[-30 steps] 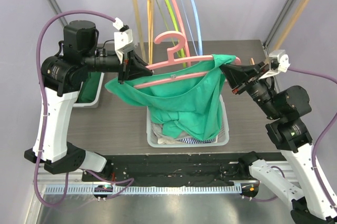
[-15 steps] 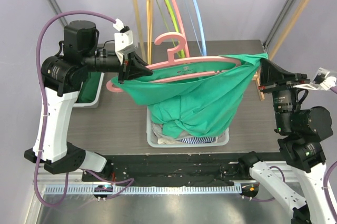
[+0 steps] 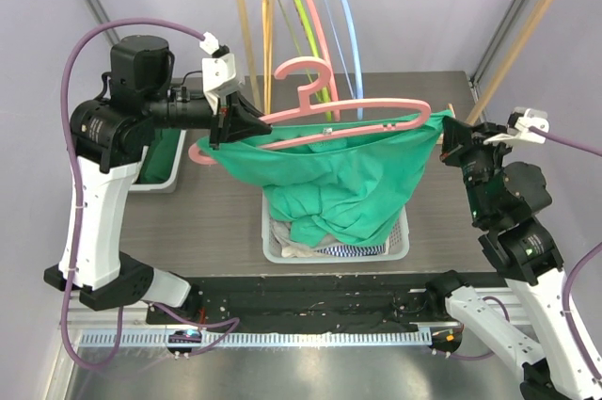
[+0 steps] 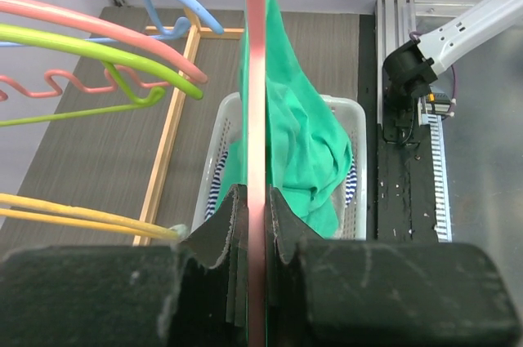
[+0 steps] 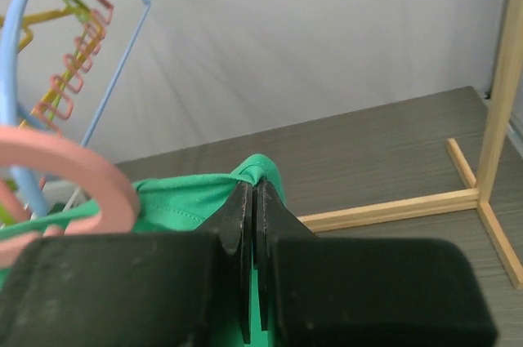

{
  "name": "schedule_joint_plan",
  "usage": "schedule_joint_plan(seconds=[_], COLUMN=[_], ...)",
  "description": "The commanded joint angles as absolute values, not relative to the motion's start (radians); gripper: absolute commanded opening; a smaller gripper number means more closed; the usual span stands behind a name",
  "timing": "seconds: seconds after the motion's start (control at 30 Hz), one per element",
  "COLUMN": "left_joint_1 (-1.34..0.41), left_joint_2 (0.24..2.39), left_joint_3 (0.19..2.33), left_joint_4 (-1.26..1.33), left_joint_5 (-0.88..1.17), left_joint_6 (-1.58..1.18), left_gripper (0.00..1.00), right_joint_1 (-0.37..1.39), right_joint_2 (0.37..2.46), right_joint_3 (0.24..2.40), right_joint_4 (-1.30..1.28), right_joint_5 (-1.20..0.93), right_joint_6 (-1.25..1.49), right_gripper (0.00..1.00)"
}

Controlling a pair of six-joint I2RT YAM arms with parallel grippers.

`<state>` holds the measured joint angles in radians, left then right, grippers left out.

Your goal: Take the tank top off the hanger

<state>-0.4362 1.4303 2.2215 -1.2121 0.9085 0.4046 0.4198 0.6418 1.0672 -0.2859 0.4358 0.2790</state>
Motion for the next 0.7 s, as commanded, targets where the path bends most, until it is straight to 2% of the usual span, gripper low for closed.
schedule_joint_plan(seconds=[0.0, 0.1, 0.13, 0.17, 0.2, 0.27, 0.37, 0.53, 0.67], left_joint_1=[-0.437, -0.446, -0.449, -0.456, -0.463, -0.472, -0.500, -0.596, -0.650], left_joint_2=[1.442, 1.460, 1.466, 1.471, 1.476, 1.494, 1.523, 1.578, 1.623], left_joint_3=[2.283, 2.293, 2.296, 2.301, 2.304, 2.313, 2.333, 2.384, 2.395], left_joint_4=[-1.189, -1.167, -1.161, -1.161, -1.163, -1.163, -1.167, -1.209, -1.284], left_joint_5=[0.931, 0.954, 0.954, 0.956, 0.957, 0.957, 0.945, 0.924, 0.945], left_joint_6=[0.402, 0.374, 0.374, 0.374, 0.374, 0.379, 0.397, 0.451, 0.567], left_gripper=[0.04, 0.04, 0.04, 0.04, 0.04, 0.04, 0.04, 0.04, 0.03], right_joint_1=[0.422, 0.423, 0.422, 0.422, 0.422, 0.422, 0.420, 0.420, 0.422], right_joint_2=[0.607, 0.615, 0.617, 0.618, 0.618, 0.614, 0.603, 0.574, 0.598], right_joint_3=[1.065, 1.103, 1.129, 1.146, 1.164, 1.233, 1.319, 1.431, 1.541], right_joint_4=[-0.322, -0.376, -0.388, -0.422, -0.445, -0.523, -0.616, -0.716, -0.791], right_joint_5=[0.227, 0.094, 0.060, 0.014, -0.024, -0.072, -0.165, -0.274, -0.333], right_joint_6=[0.232, 0.219, 0.213, 0.212, 0.187, 0.164, 0.104, 0.032, -0.056], right_gripper=[0.01, 0.02, 0.07, 0.29, 0.43, 0.61, 0.73, 0.74, 0.71])
